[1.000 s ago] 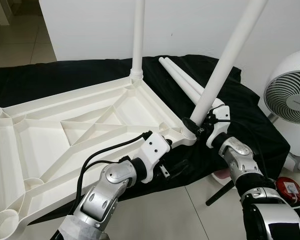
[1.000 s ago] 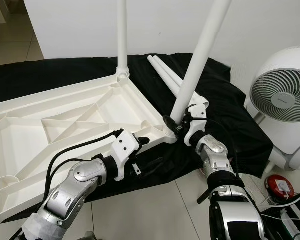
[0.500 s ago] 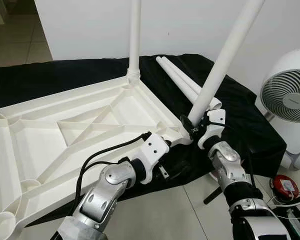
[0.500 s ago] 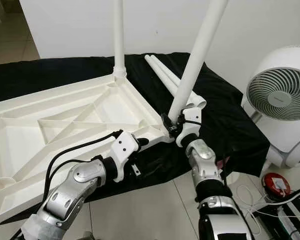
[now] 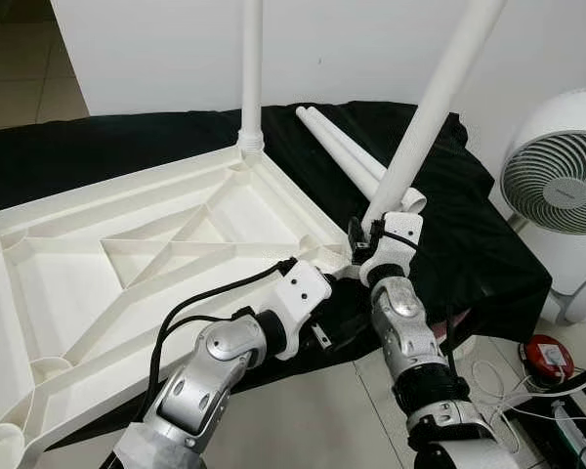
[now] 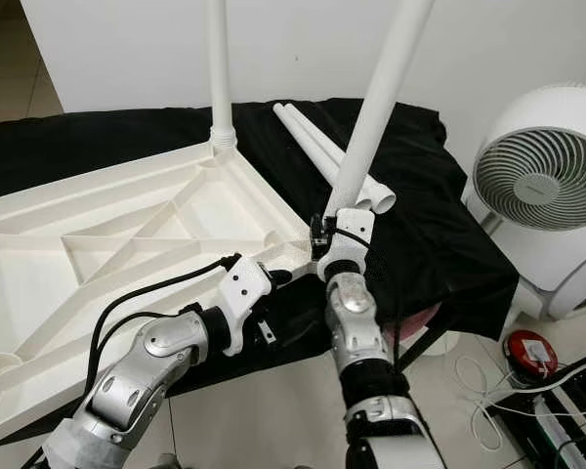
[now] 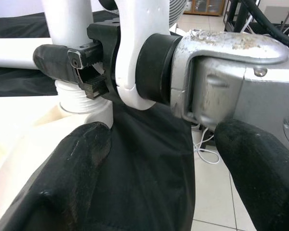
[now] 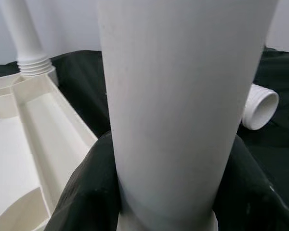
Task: Building children table
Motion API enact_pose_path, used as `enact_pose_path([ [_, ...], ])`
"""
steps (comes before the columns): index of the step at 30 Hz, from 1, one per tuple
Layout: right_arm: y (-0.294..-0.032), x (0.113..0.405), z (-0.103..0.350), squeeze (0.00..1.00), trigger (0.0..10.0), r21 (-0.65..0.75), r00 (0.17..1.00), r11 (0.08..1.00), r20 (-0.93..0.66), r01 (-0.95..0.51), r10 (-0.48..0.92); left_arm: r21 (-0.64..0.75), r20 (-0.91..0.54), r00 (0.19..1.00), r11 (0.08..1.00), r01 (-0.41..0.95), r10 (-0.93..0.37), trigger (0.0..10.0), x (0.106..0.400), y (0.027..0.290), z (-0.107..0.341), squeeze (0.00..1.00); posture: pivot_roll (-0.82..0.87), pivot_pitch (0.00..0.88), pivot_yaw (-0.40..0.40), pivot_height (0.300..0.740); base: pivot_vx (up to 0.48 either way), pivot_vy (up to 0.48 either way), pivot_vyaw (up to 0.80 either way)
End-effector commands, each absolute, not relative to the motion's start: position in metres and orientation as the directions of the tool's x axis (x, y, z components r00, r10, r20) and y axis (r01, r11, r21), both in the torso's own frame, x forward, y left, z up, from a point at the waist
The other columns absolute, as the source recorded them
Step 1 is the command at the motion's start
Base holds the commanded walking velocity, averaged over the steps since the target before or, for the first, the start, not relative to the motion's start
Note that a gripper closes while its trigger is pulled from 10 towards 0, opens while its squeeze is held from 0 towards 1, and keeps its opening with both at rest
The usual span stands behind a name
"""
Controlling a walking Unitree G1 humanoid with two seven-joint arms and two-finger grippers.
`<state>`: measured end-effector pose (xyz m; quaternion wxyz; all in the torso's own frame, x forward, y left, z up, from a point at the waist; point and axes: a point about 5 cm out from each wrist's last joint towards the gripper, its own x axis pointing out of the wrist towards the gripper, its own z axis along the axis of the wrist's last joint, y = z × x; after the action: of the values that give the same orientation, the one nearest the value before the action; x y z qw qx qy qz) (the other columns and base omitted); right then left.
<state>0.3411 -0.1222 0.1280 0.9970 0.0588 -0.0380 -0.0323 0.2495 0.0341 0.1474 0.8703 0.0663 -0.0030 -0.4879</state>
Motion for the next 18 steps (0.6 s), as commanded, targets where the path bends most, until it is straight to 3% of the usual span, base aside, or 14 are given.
enact_pose_path([
  [1,-0.13,0.335,0.107,0.0,10.0,0.147,0.989,0.978,-0.041,0.147,-0.143,0.112,-0.061,0.555,0.547,0.83,-0.829,10.0,0.25,0.035,0.147,0.0,0.0,0.032,-0.062,0.74,0.0,0.0,0.0],
  [9,-0.11,0.331,0.116,0.0,10.0,0.158,0.99,0.977,-0.032,0.143,-0.139,0.113,-0.059,0.554,0.546,0.83,-0.83,10.0,0.252,0.035,0.148,0.0,0.0,0.032,-0.063,0.74,0.0,0.0,0.0],
  [16,-0.11,0.332,0.126,0.0,10.0,0.157,0.994,0.984,0.046,0.087,-0.095,0.113,-0.052,0.558,0.55,0.827,-0.828,10.0,0.253,0.034,0.149,0.0,0.0,0.028,-0.067,0.74,0.0,0.0,0.0],
  [17,-0.111,0.332,0.127,0.07,10.0,0.154,0.995,0.985,0.052,0.078,-0.087,0.113,-0.051,0.559,0.551,0.827,-0.828,10.0,0.254,0.034,0.149,0.0,0.0,0.024,-0.067,0.74,0.0,0.0,0.0],
  [18,-0.111,0.332,0.127,0.07,10.0,0.154,0.995,0.985,0.052,0.078,-0.087,0.113,-0.051,0.559,0.551,0.827,-0.828,10.0,0.254,0.034,0.149,0.0,0.0,0.024,-0.067,0.74,0.0,0.0,0.0],
])
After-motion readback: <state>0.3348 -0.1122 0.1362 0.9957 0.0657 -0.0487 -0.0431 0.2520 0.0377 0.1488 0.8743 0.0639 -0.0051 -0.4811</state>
